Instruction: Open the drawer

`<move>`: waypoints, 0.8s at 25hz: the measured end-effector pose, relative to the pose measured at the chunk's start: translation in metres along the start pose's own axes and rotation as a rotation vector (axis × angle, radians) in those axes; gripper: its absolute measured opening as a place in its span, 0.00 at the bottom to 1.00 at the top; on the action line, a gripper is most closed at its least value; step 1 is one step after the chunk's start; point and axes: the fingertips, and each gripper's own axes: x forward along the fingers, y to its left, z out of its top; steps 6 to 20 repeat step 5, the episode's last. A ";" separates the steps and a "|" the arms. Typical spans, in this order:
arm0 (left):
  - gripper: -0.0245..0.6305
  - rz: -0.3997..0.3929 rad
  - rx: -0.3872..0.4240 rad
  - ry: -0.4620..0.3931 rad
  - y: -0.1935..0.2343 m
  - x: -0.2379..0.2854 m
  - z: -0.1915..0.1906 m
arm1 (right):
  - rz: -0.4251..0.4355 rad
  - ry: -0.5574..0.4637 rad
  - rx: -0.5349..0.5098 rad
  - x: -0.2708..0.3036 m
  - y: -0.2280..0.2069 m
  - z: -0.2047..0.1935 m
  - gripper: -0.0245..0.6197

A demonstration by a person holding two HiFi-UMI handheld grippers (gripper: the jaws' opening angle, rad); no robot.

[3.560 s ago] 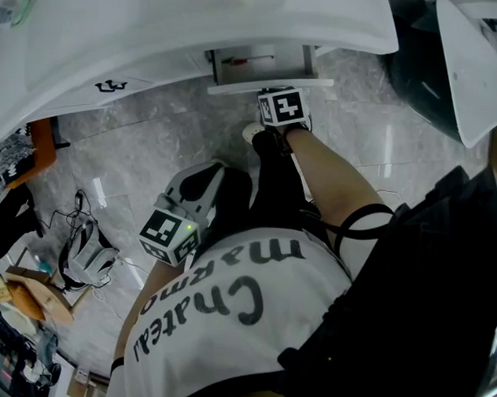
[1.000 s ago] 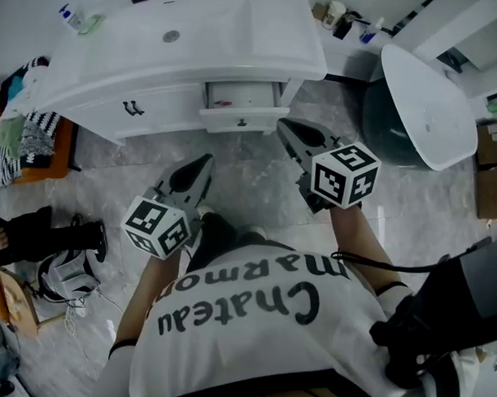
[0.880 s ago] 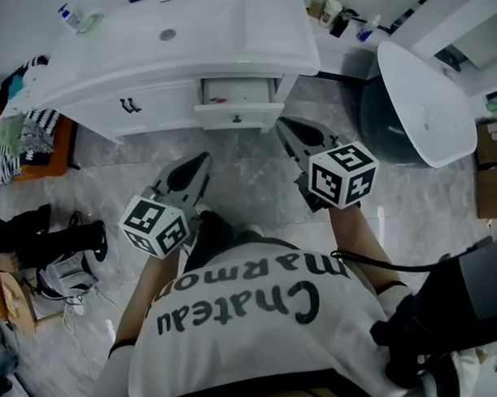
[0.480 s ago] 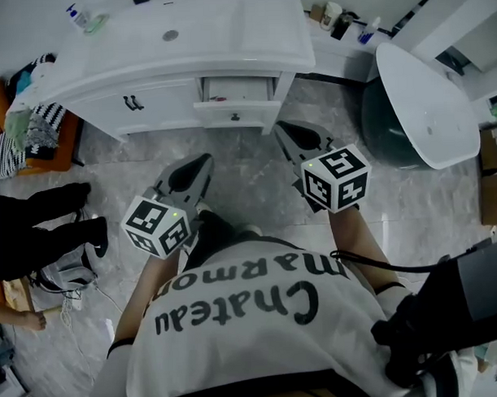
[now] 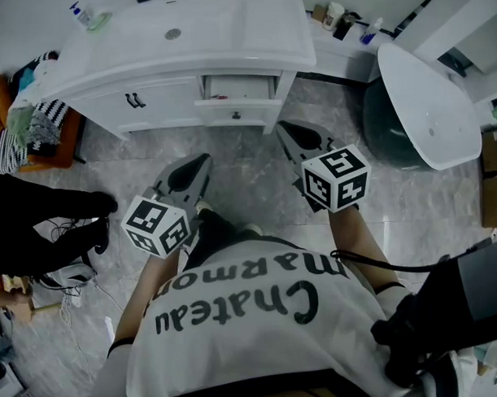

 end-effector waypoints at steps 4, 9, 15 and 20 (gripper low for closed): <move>0.05 0.003 -0.001 0.001 0.000 -0.001 -0.001 | -0.002 0.003 -0.002 -0.001 0.000 -0.002 0.05; 0.05 0.003 -0.002 0.001 0.000 -0.001 -0.001 | -0.004 0.004 -0.003 -0.001 0.001 -0.003 0.05; 0.05 0.003 -0.002 0.001 0.000 -0.001 -0.001 | -0.004 0.004 -0.003 -0.001 0.001 -0.003 0.05; 0.05 0.003 -0.002 0.001 0.000 -0.001 -0.001 | -0.004 0.004 -0.003 -0.001 0.001 -0.003 0.05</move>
